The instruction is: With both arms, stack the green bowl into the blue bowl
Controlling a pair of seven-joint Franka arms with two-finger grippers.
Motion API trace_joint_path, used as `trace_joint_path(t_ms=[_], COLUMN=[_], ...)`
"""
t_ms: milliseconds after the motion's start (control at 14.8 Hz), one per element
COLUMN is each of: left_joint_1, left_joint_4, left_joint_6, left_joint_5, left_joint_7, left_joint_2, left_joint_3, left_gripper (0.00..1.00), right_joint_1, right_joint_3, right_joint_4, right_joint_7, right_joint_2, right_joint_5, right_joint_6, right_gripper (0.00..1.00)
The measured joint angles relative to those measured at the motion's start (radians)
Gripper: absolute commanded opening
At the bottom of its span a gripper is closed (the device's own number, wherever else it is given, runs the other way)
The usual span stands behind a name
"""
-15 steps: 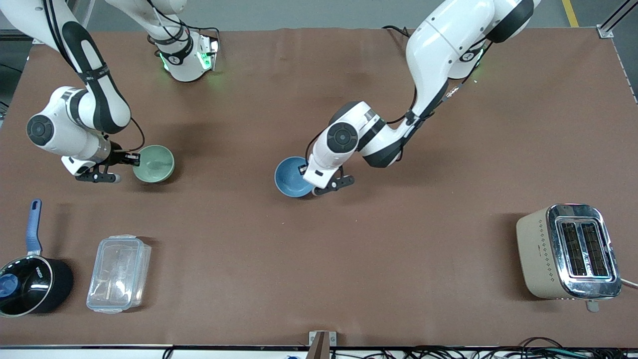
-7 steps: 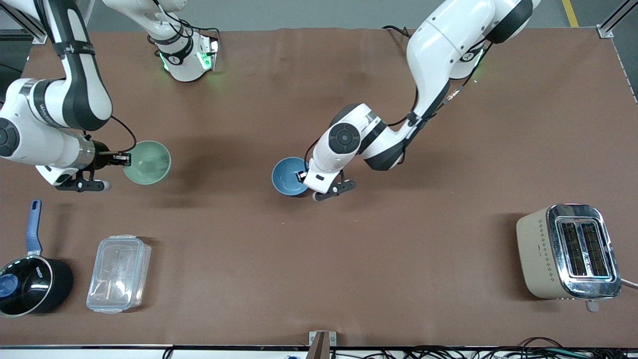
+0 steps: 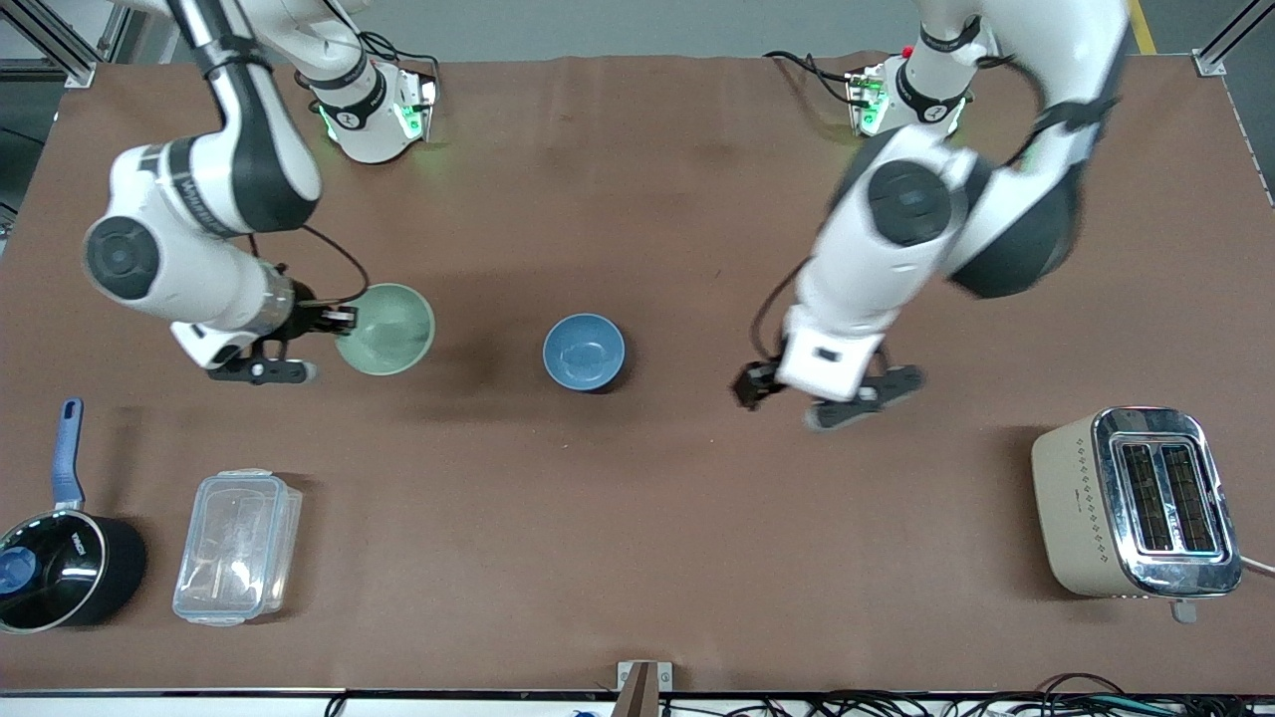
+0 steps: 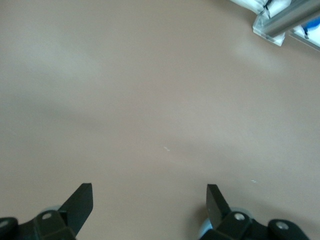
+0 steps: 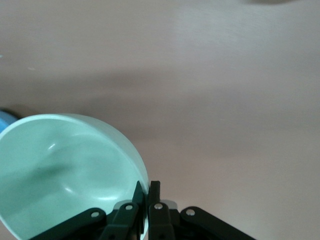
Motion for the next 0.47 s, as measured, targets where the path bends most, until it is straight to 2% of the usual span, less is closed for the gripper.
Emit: trace_joint_path(t_ms=[202, 472], left_joint_1=[0.101, 0.185], left_joint_4=[-0.002, -0.018], left_joint_6=[-0.137, -0.284], left_joint_5=[0.0, -0.001], left_joint_7=[0.212, 0.429], left_joint_2=[-0.1, -0.204], left_joint_3=[0.0, -0.001], left_gripper=[1.0, 1.0], right_joint_1=[0.107, 0.221], right_joint_3=[0.001, 0.001], right_joint_4=[0.005, 0.005], right_joint_7=[0.038, 0.107], right_joint_2=[0.012, 0.084], right_joint_5=[0.003, 0.017], right_joint_6=[0.064, 0.193], right_gripper=[0.0, 0.0])
